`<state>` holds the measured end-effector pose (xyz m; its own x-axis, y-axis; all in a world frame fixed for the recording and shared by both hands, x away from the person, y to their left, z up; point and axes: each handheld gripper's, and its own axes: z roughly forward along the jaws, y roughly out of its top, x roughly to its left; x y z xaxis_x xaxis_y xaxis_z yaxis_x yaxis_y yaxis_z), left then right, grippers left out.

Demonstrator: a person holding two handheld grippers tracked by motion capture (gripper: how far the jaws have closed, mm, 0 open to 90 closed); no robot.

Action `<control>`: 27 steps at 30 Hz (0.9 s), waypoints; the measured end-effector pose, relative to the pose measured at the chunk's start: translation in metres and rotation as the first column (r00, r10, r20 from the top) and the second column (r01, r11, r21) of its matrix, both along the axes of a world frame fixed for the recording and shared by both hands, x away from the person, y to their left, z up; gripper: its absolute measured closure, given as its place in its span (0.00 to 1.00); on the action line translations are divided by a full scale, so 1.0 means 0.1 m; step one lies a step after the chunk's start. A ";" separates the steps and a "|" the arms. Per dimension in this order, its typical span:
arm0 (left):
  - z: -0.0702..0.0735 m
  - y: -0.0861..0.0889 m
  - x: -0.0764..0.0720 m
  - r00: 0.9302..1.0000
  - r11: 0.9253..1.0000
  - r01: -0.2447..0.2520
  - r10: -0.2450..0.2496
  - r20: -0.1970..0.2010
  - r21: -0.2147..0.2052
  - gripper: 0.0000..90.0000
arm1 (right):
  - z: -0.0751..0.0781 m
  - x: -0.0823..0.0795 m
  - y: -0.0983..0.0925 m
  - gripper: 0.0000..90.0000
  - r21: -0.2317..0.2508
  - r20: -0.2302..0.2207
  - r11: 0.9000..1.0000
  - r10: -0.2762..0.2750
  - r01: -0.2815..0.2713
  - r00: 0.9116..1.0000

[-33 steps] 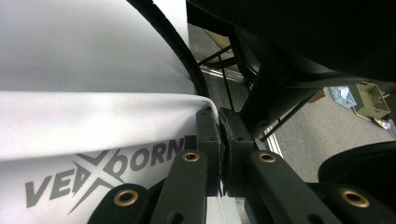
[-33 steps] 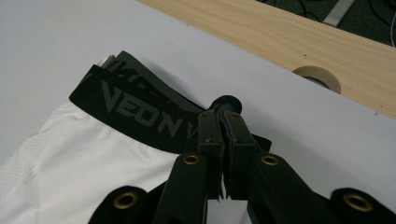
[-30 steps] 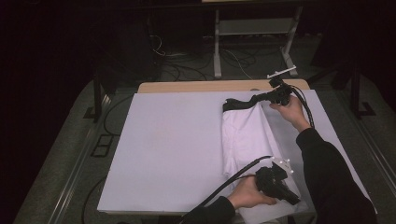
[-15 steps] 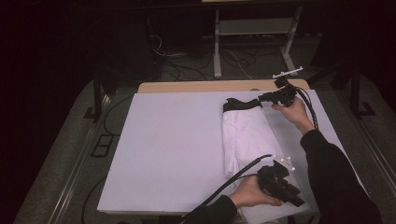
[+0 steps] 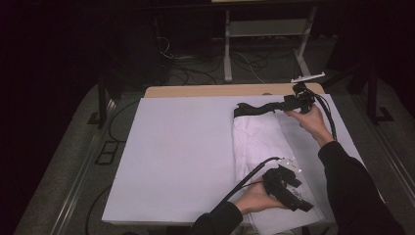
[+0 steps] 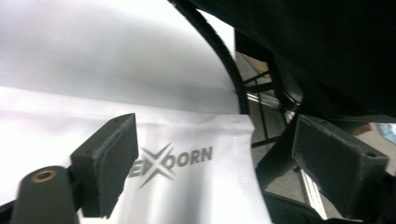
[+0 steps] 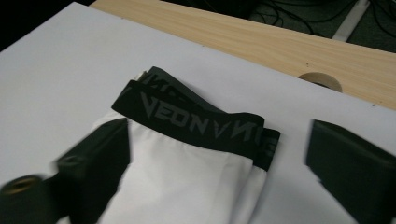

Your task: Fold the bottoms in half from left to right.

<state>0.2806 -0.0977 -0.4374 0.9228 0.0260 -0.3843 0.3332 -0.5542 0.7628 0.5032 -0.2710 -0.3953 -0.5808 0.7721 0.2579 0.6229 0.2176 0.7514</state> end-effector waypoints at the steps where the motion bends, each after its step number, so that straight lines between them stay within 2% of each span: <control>1: 0.01 0.01 0.01 1.000 1.000 -0.003 0.003 -0.002 -0.002 0.12 | 0.01 -0.01 0.01 0.00 -0.003 0.004 1.000 -0.001 0.001 1.000; 3: 0.02 0.04 0.03 1.000 1.000 -0.016 0.016 0.005 -0.002 0.09 | 0.02 -0.04 0.02 0.00 -0.021 0.019 1.000 -0.002 0.003 1.000; 6: 0.06 0.08 0.06 0.998 0.999 -0.048 0.048 0.029 0.006 0.02 | 0.04 -0.08 0.02 0.00 -0.006 0.041 1.000 0.009 -0.009 0.999; 13: 0.13 0.22 0.16 0.994 0.995 -0.102 0.102 0.048 -0.011 0.00 | 0.10 -0.17 0.02 0.00 -0.007 0.054 1.000 0.007 -0.006 0.998; 16: 0.16 0.28 0.20 0.989 0.992 -0.126 0.127 0.078 -0.021 0.00 | 0.11 -0.20 0.00 0.00 0.004 0.059 1.000 0.000 0.000 0.998; 23: 0.23 0.41 0.29 0.979 0.983 -0.177 0.182 0.091 -0.059 0.00 | 0.13 -0.26 -0.02 0.00 0.006 0.065 1.000 0.004 -0.004 0.998; 27: 0.26 0.50 0.36 0.968 0.975 -0.208 0.216 0.127 -0.074 0.00 | 0.13 -0.28 -0.02 0.00 -0.006 0.065 1.000 0.000 0.001 0.998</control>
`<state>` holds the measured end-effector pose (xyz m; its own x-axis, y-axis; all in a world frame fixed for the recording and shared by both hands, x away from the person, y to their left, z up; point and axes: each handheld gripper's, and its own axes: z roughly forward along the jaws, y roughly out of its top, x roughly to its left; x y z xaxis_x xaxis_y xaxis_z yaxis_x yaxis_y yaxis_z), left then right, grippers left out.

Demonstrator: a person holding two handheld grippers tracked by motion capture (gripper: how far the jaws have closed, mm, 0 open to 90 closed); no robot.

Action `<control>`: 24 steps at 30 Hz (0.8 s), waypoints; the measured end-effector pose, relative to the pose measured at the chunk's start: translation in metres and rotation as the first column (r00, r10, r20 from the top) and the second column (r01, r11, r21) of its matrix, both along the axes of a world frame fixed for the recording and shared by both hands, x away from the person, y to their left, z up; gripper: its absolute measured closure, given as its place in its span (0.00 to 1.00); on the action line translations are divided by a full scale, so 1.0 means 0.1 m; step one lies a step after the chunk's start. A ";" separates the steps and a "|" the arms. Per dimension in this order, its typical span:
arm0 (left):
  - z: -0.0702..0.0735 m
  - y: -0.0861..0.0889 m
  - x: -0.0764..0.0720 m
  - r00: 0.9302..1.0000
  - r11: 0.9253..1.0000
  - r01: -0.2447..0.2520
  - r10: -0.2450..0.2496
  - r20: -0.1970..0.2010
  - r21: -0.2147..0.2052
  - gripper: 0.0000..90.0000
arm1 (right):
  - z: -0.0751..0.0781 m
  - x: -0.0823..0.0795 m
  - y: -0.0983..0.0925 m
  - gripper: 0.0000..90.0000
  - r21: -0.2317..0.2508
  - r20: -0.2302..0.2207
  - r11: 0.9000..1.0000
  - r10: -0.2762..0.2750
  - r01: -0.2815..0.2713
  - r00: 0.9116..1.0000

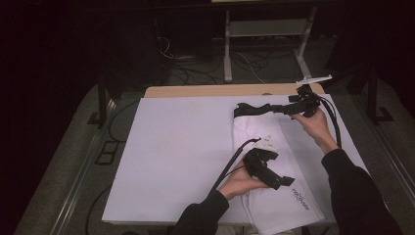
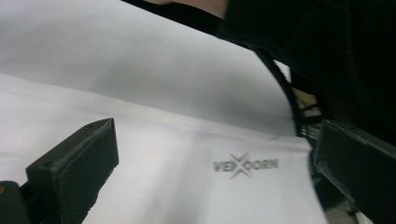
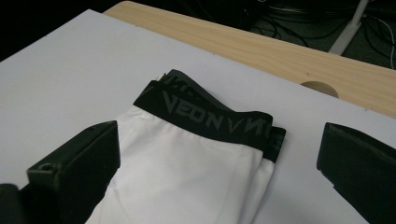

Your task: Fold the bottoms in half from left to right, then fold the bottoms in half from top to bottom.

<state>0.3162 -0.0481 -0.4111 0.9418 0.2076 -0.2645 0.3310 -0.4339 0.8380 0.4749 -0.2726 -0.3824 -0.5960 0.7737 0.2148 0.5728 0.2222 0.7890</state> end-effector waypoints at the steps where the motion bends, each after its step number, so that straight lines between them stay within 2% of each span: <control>1: 0.01 0.02 0.01 1.000 1.000 -0.008 0.008 0.001 -0.001 0.00 | -0.01 0.00 0.00 0.00 0.003 -0.002 1.000 0.000 0.000 1.000; 4: 0.03 0.09 0.06 0.999 0.999 -0.046 0.046 0.010 -0.010 0.00 | -0.06 -0.03 0.01 0.00 0.003 0.001 1.000 0.003 -0.003 1.000; 9: 0.09 0.20 0.15 0.996 0.997 -0.079 0.079 0.036 -0.008 0.00 | -0.08 -0.08 0.03 0.00 0.021 -0.001 1.000 0.015 -0.015 1.000; 17: 0.17 0.39 0.32 0.987 0.988 -0.149 0.151 0.049 -0.034 0.00 | -0.11 -0.10 0.07 0.00 0.023 -0.001 0.999 0.033 -0.033 0.999; 24: 0.23 0.55 0.46 0.980 0.981 -0.190 0.192 0.058 -0.034 0.00 | -0.10 -0.12 0.08 0.00 0.033 0.004 0.999 0.040 -0.040 0.999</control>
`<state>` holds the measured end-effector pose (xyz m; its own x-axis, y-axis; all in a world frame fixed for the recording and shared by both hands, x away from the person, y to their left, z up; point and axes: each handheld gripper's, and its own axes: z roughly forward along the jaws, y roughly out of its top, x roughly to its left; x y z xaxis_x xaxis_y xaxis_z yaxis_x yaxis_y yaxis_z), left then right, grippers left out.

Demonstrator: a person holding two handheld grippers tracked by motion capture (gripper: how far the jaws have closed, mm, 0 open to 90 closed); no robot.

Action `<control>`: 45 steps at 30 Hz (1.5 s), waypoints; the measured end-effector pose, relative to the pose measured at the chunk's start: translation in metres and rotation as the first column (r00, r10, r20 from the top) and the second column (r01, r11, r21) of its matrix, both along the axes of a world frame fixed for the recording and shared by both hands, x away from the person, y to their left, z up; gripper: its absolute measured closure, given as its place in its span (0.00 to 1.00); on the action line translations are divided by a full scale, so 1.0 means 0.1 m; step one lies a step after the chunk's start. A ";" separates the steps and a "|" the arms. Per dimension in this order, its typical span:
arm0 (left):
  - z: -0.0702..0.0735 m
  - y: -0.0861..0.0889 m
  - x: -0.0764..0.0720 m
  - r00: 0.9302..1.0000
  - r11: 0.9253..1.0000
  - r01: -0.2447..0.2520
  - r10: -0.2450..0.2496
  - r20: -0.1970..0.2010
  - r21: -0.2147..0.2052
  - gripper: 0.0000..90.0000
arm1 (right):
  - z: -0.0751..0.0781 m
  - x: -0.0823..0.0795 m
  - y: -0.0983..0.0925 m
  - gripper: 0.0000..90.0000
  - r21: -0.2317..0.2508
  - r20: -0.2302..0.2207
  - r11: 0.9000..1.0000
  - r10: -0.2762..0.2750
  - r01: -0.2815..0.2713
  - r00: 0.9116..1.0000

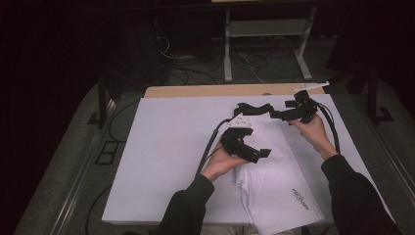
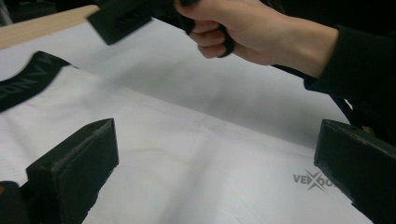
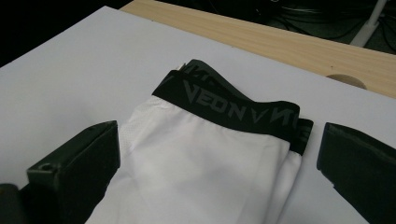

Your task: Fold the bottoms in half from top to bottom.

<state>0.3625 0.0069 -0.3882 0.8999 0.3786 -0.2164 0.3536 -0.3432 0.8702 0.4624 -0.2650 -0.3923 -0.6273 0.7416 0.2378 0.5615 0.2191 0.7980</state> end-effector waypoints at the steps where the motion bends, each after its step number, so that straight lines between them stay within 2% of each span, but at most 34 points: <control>1: 0.01 0.02 0.03 1.000 1.000 -0.008 0.008 0.003 0.005 0.00 | 0.00 0.00 0.00 0.00 0.002 0.000 1.000 0.002 -0.002 1.000; 12: 0.08 0.18 0.28 0.998 0.998 -0.066 0.066 -0.006 0.009 0.00 | 0.08 -0.05 0.00 0.00 0.005 0.021 1.000 0.011 -0.012 1.000; 20: 0.07 0.25 0.45 0.995 0.995 -0.099 0.100 -0.016 0.026 0.00 | 0.05 -0.02 -0.06 0.00 0.011 0.010 1.000 0.000 0.000 1.000; 29: 0.02 0.31 0.64 0.990 0.990 -0.134 0.135 -0.043 0.036 0.00 | 0.00 0.06 -0.12 0.00 0.005 -0.014 1.000 -0.010 0.010 1.000; 45: -0.11 0.40 0.81 0.979 0.981 -0.187 0.190 -0.071 0.047 0.00 | -0.08 0.13 -0.20 0.00 -0.002 -0.036 0.999 -0.033 0.033 0.999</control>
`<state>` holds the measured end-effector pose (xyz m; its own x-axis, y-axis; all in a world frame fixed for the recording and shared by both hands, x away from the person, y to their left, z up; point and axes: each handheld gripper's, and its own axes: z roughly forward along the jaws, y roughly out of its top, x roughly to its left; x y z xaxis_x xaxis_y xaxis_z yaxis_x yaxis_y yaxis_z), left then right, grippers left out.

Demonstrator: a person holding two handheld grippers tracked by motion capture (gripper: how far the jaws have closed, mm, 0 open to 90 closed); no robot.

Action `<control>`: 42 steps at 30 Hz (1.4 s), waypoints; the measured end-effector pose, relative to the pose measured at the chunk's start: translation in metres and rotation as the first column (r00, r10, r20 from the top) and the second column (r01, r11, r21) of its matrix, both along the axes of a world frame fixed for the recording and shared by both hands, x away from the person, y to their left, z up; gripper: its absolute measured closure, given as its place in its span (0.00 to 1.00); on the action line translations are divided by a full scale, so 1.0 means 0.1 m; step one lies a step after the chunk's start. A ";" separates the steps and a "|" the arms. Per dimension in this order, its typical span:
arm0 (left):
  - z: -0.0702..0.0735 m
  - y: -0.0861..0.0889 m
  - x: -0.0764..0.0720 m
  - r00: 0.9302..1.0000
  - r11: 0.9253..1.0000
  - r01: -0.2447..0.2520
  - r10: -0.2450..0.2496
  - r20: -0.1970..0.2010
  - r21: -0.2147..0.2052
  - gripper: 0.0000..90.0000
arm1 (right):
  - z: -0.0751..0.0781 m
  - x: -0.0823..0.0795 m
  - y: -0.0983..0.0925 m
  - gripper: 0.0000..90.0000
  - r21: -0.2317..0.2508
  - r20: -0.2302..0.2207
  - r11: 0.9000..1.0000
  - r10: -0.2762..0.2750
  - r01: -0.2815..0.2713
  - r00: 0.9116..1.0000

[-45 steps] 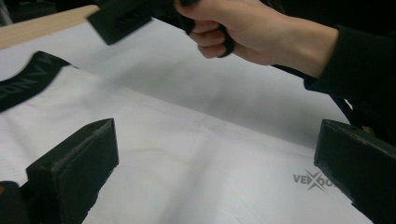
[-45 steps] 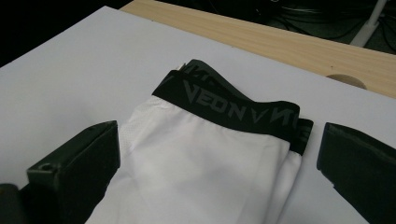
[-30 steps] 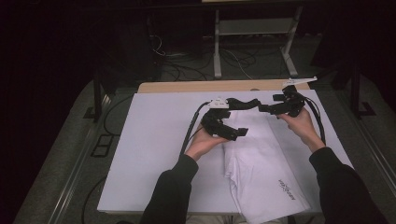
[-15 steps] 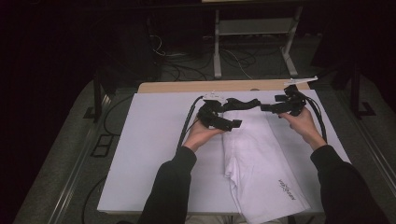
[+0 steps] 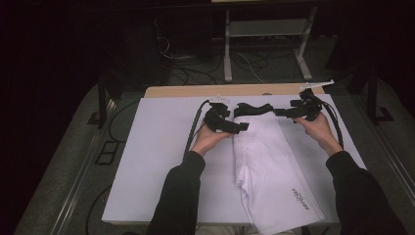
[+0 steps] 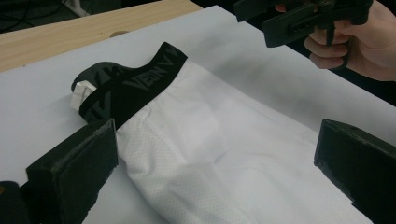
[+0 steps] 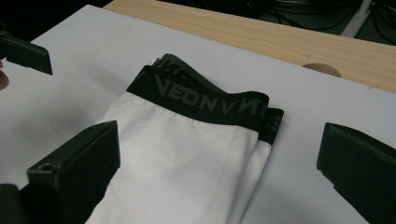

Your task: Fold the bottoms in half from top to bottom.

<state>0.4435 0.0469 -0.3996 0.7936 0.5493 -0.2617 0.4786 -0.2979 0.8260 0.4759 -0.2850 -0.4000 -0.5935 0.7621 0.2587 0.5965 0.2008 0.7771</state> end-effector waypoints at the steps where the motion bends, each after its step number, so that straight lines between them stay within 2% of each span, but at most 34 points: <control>1: -0.01 0.01 0.01 1.000 1.000 -0.003 0.003 -0.002 -0.001 0.00 | -0.01 0.01 0.00 0.00 0.000 -0.003 1.000 0.000 0.000 1.000; 9: -0.10 0.03 0.09 0.999 1.000 -0.031 0.031 -0.030 -0.004 0.00 | -0.08 0.04 0.04 0.00 -0.006 -0.025 1.000 -0.003 0.003 1.000; 15: -0.19 0.05 0.16 0.996 0.999 -0.049 0.048 -0.075 -0.011 0.00 | -0.13 0.07 0.06 0.00 -0.010 -0.042 1.000 -0.001 0.001 0.999; 23: -0.32 0.06 0.24 0.988 0.997 -0.082 0.080 -0.134 -0.013 0.00 | -0.21 0.12 0.03 0.00 -0.009 -0.089 1.000 -0.015 0.014 0.996; 26: -0.36 0.07 0.26 0.985 0.997 -0.080 0.078 -0.153 -0.005 0.00 | -0.24 0.13 0.02 0.00 -0.015 -0.112 1.000 -0.014 0.012 0.994; 35: -0.44 0.05 0.29 0.979 0.996 -0.090 0.086 -0.183 -0.012 0.00 | -0.31 0.14 -0.01 0.00 -0.020 -0.170 1.000 -0.016 0.013 0.985; 38: -0.47 0.04 0.30 0.973 0.994 -0.100 0.091 -0.212 -0.034 0.00 | -0.32 0.15 -0.01 0.00 -0.024 -0.182 1.000 -0.014 0.010 0.983; 42: -0.49 0.03 0.31 0.970 0.994 -0.097 0.083 -0.230 -0.050 0.02 | -0.34 0.15 -0.01 0.00 -0.027 -0.200 1.000 -0.016 0.011 0.980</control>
<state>0.4746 0.0499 -0.4491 0.6572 0.5936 -0.4645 0.6786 -0.1978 0.7074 0.4906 -0.2857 -0.4337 -0.5214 0.7776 0.3515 0.7425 0.2104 0.6360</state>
